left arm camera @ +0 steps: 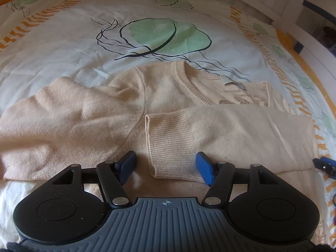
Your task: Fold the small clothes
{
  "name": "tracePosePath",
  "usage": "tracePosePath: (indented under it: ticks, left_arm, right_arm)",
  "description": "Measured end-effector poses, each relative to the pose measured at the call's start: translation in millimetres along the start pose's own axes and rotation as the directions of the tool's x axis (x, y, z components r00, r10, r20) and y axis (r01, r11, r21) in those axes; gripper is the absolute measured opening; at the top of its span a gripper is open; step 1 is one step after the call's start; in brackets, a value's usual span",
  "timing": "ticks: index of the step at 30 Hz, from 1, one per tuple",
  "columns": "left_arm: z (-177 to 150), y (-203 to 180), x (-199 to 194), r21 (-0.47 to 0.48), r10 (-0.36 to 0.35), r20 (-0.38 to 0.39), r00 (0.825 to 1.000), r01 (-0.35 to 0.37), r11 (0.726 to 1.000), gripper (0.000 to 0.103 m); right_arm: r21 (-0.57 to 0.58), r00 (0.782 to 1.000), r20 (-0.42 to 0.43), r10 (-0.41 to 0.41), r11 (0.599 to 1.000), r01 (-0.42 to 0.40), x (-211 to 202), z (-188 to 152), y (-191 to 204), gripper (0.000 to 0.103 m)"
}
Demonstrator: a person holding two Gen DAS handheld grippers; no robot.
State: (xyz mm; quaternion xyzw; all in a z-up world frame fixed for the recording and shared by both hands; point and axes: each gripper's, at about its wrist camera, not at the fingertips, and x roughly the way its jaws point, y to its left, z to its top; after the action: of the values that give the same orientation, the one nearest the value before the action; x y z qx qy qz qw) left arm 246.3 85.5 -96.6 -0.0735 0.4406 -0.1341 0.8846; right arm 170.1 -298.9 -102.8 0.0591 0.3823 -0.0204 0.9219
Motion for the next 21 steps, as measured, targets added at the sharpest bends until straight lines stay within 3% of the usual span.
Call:
tracePosePath:
  ticks: [2,8,13,17,21]
  left_arm:
    - [-4,5,0,-0.01,-0.065,0.034,0.997,0.066,0.998,0.081]
    - [-21,10,-3,0.01,-0.117,0.127,0.985,0.116,0.993,0.083]
    - [-21,1,-6,0.033,-0.069,0.121,0.99,0.066,0.997,0.082]
    - [-18,0,-26,-0.022,-0.014,0.108,0.994,0.016,1.0,0.083]
    - [-20,17,-56,-0.075,0.052,0.101,0.994,-0.044,0.996,0.083]
  right_arm:
    - [-0.021,1.0,-0.004,0.007,1.0,-0.007,0,-3,1,0.078]
    - [-0.017,0.998,0.028,0.05,0.999,-0.049,4,-11,-4,0.092]
    - [-0.029,0.998,0.044,0.047,0.999,-0.046,6,-13,1,0.1]
    - [-0.029,0.999,0.004,0.035,0.999,-0.035,1,-4,2,0.1]
    - [-0.003,0.995,0.026,0.091,0.996,-0.091,-28,7,2,0.1]
